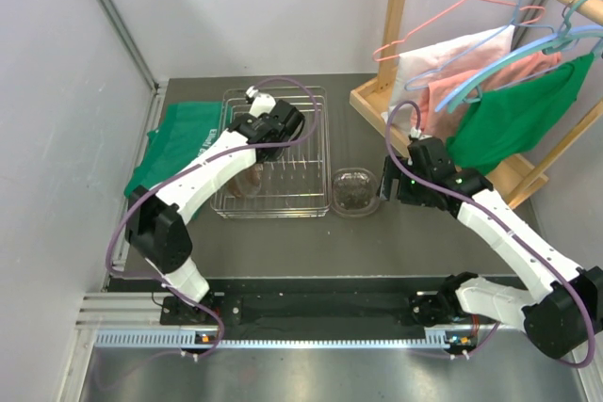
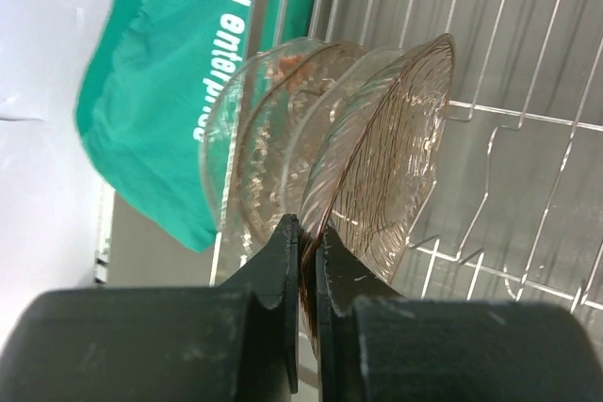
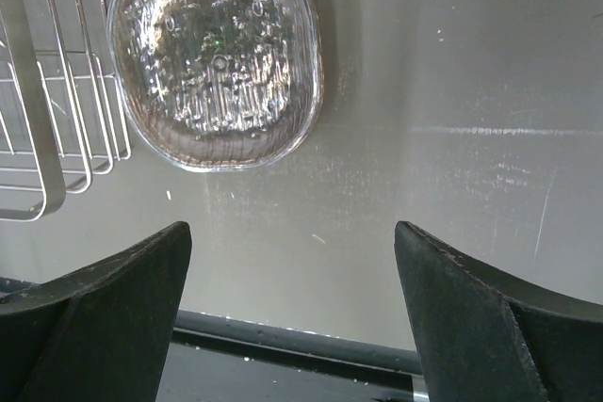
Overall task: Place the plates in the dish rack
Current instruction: Insert the plate into the dish rack.
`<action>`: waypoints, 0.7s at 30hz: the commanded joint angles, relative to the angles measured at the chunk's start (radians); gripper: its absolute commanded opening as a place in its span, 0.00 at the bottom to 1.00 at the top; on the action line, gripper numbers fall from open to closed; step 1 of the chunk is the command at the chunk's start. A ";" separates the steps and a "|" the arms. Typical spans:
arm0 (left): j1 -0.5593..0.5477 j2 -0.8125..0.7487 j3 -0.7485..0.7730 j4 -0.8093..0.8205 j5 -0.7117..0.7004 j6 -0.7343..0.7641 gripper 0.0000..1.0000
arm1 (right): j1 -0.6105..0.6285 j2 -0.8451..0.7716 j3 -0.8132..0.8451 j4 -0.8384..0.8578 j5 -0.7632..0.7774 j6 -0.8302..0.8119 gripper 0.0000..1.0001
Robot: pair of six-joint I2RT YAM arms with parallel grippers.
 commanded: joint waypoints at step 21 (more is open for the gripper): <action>0.075 -0.072 -0.015 0.136 0.337 0.043 0.53 | 0.009 0.042 0.002 0.066 -0.023 -0.008 0.88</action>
